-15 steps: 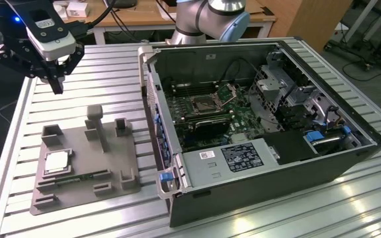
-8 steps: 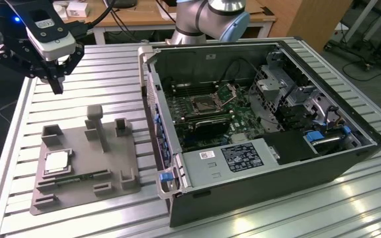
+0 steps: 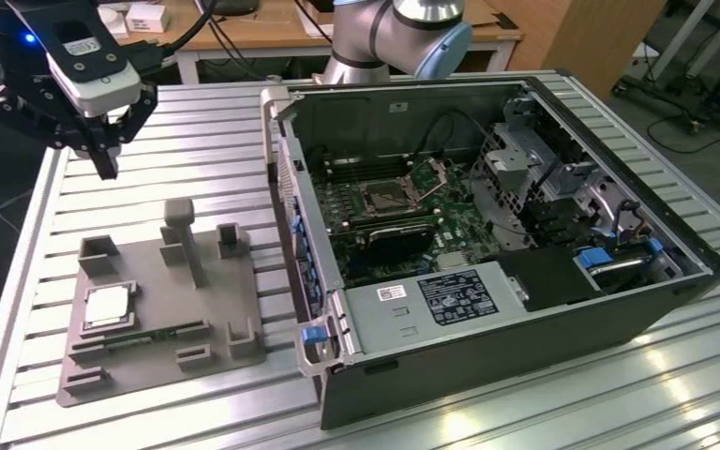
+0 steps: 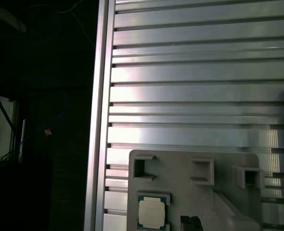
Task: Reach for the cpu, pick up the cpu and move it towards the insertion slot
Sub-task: 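Reach for the cpu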
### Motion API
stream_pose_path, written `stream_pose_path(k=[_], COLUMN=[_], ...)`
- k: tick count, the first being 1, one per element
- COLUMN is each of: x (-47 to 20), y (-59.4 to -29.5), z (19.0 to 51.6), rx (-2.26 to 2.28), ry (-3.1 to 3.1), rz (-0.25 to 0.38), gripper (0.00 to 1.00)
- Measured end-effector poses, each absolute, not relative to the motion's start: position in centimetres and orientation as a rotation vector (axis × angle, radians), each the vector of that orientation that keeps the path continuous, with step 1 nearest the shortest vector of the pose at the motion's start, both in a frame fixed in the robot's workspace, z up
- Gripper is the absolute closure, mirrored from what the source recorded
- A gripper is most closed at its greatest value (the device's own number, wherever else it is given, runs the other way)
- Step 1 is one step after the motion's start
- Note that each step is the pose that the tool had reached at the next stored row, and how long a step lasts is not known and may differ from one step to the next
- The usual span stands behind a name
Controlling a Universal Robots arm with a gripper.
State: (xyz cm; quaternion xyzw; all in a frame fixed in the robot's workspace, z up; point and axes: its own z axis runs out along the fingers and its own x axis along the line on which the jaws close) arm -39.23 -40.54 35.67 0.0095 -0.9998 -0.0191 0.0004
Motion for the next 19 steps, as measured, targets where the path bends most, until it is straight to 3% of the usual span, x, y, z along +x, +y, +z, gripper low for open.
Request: stream_pose_path(k=[19], x=[-39.88], y=[-40.66], z=[35.61], rx=[0.03], ry=[-3.141], rz=[-0.06], gripper=[0.89])
